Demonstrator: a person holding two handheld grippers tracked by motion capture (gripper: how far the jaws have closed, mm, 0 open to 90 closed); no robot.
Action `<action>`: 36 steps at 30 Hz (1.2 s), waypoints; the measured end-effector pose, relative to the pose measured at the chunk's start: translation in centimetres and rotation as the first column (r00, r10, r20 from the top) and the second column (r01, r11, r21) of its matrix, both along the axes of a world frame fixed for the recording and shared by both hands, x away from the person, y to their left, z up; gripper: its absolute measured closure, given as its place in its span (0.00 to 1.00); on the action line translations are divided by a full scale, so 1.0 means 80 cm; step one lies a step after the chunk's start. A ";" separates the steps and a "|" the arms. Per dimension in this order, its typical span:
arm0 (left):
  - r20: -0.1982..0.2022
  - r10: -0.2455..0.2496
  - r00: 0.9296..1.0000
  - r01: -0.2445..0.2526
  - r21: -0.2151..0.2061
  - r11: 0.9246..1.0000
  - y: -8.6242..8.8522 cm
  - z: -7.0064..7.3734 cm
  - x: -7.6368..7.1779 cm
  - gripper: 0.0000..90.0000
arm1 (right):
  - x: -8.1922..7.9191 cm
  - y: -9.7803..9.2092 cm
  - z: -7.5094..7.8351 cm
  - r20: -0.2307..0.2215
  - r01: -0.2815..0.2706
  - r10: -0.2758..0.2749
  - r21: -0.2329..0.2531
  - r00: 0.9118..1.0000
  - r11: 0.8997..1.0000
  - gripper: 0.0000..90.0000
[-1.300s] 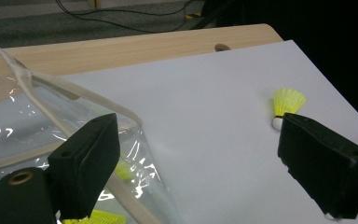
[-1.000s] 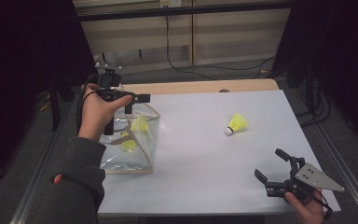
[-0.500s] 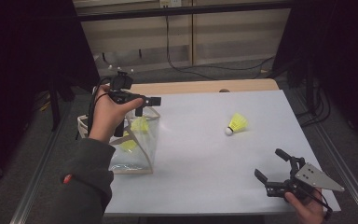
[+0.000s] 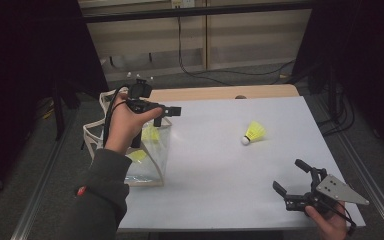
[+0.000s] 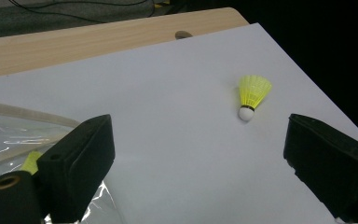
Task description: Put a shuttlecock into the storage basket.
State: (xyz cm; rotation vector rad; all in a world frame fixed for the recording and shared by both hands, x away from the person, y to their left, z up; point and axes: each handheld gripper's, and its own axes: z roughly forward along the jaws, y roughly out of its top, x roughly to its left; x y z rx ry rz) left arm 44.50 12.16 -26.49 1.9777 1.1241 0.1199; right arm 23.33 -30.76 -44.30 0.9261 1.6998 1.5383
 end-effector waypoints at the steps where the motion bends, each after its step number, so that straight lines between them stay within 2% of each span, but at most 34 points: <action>1: -0.003 -0.003 1.000 0.003 0.000 1.000 -0.001 -0.001 0.000 0.10 | 0.000 0.000 0.000 0.000 0.000 0.000 0.000 1.000 1.000 0.01; 18: -0.022 -0.042 0.999 0.042 -0.006 0.999 -0.028 -0.021 0.001 0.09 | -0.001 -0.001 0.001 0.003 0.003 -0.003 0.005 1.000 1.000 0.01; 26: -0.020 -0.051 0.998 0.051 0.000 0.999 -0.036 -0.028 0.000 0.08 | -0.001 -0.001 0.001 0.002 0.002 -0.002 0.005 1.000 1.000 0.01; 29: -0.018 -0.064 0.998 0.064 0.015 0.998 -0.039 -0.031 0.000 0.07 | -0.001 -0.001 0.001 0.004 0.002 -0.002 0.004 1.000 1.000 0.01; 36: -0.023 -0.075 0.997 0.076 0.012 0.997 -0.048 -0.038 -0.003 0.07 | -0.001 -0.001 0.001 0.003 0.002 -0.002 0.003 1.000 1.000 0.01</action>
